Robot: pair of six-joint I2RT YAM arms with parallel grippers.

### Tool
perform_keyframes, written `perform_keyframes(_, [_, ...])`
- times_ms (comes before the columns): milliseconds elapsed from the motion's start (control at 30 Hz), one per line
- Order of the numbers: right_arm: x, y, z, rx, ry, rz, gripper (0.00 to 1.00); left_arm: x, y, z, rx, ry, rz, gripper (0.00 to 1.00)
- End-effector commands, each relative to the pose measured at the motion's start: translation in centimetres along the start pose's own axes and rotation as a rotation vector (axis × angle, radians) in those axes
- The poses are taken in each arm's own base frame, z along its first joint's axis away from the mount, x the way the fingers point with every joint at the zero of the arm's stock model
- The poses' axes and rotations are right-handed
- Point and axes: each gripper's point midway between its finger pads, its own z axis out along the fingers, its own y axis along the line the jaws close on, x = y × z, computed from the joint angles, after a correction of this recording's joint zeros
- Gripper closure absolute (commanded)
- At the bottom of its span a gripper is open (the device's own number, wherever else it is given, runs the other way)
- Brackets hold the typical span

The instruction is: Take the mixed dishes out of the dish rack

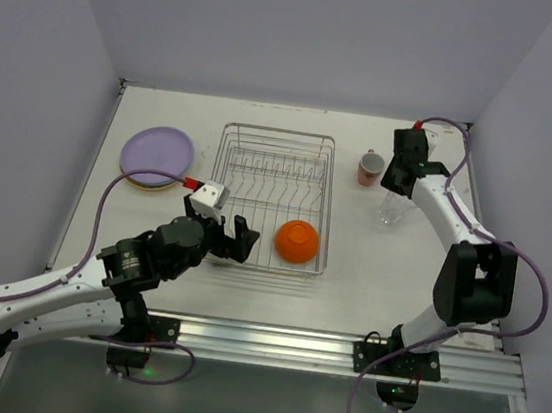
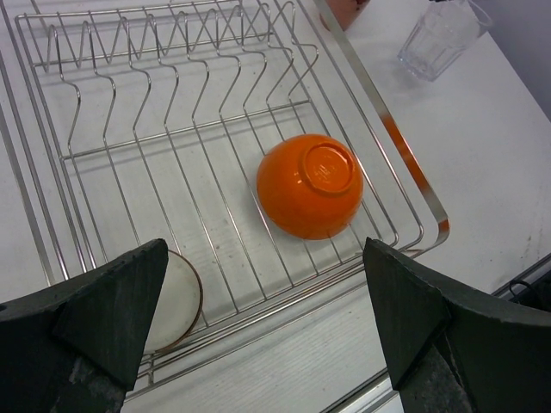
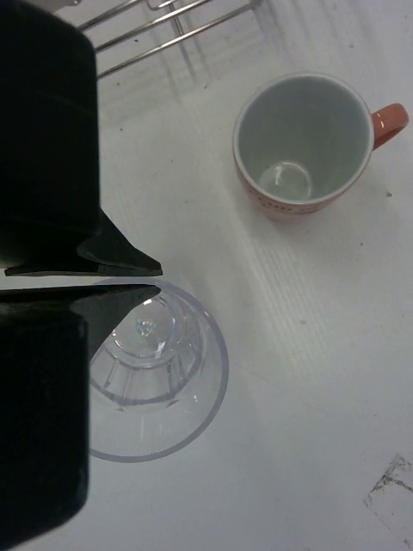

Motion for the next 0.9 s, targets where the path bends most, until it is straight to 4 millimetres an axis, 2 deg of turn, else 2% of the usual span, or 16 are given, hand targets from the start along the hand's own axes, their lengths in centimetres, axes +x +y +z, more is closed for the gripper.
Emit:
perform_keyframes(0, [-2.5,-0.1,1.4,0.053,-0.047,0.038,1.00,-0.4,0.4,0.0,-0.017,-0.032,0.010,0.00])
perform_keyframes(300, [-3.5,-0.5,5.4,0.137,-0.082,0.105,1.00,-1.2,0.8,-0.6,-0.021,-0.070,0.010,0.00])
perform_keyframes(400, [-3.9,0.1,5.9,0.115,-0.098,0.127,1.00,-1.2,0.9,-0.6,-0.023,-0.074,0.010,0.00])
perform_keyframes(567, [-5.8,0.7,6.0,0.107,-0.135,0.153,1.00,-1.0,0.8,-0.4,-0.023,-0.063,0.017,0.00])
perform_keyframes(867, [-7.2,2.3,7.0,0.070,-0.138,0.135,1.00,-1.1,0.5,0.1,-0.027,-0.059,0.024,0.00])
